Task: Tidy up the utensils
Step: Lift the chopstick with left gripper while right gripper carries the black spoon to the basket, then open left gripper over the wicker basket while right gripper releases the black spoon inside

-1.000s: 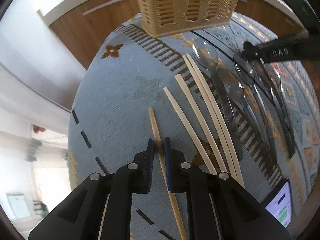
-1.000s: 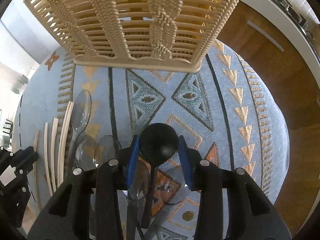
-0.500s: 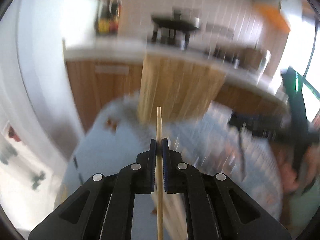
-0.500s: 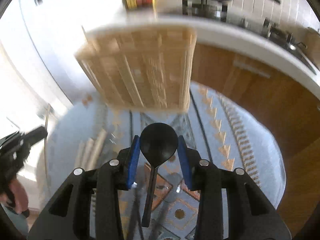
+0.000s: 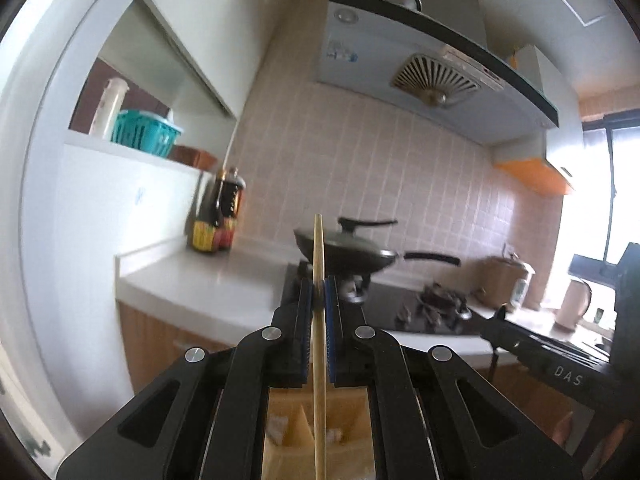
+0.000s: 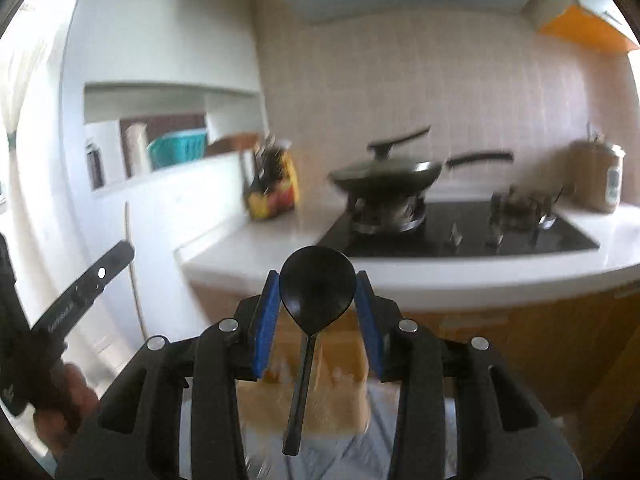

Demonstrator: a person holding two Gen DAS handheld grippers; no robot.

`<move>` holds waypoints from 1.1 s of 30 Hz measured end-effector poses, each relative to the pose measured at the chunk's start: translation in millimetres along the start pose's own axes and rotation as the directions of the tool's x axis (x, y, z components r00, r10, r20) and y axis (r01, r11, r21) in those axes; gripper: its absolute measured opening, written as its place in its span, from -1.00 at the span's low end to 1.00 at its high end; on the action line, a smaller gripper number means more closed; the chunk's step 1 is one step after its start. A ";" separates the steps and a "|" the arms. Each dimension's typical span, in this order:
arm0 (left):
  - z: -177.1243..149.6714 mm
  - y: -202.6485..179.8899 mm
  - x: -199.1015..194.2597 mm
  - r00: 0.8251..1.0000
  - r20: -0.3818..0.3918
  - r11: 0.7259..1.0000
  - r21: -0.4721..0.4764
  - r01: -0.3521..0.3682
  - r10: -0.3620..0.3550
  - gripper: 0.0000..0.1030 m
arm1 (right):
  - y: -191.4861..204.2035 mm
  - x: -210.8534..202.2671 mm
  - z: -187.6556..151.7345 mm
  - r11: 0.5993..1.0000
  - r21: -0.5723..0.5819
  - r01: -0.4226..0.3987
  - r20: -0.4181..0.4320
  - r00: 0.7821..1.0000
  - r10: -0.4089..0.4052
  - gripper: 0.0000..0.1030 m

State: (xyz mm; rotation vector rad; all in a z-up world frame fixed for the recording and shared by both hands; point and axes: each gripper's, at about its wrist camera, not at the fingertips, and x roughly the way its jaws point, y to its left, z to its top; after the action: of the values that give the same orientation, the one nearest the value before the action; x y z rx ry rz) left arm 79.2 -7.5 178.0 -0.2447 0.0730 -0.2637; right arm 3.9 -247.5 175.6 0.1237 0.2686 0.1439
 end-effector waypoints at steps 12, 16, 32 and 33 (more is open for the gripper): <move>-17.7 30.5 53.2 0.994 0.076 0.997 -0.014 -0.076 0.076 -0.93 | -11.1 76.5 -34.3 0.993 -0.013 0.114 0.064 0.992 -0.113 -0.33; -33.6 38.4 64.0 0.995 0.046 0.996 -0.014 -0.088 0.088 -0.93 | -8.1 86.6 -47.8 0.994 -0.021 0.105 0.042 0.994 -0.104 -0.33; -67.2 46.0 60.2 0.993 -0.085 0.996 0.038 -0.077 0.080 -0.36 | -24.4 86.4 -74.7 0.995 0.048 0.082 -0.070 0.994 -0.079 0.06; -66.5 46.5 56.7 0.993 -0.088 0.996 0.040 -0.077 0.080 -0.36 | -25.6 82.1 -74.0 0.995 0.052 0.082 -0.066 0.995 -0.079 0.09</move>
State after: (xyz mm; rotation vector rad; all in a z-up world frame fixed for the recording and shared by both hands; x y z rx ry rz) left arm 138.6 5.7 99.8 -0.1932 0.1663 -0.1976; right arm 65.3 -252.1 80.3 0.1626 0.3410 0.0604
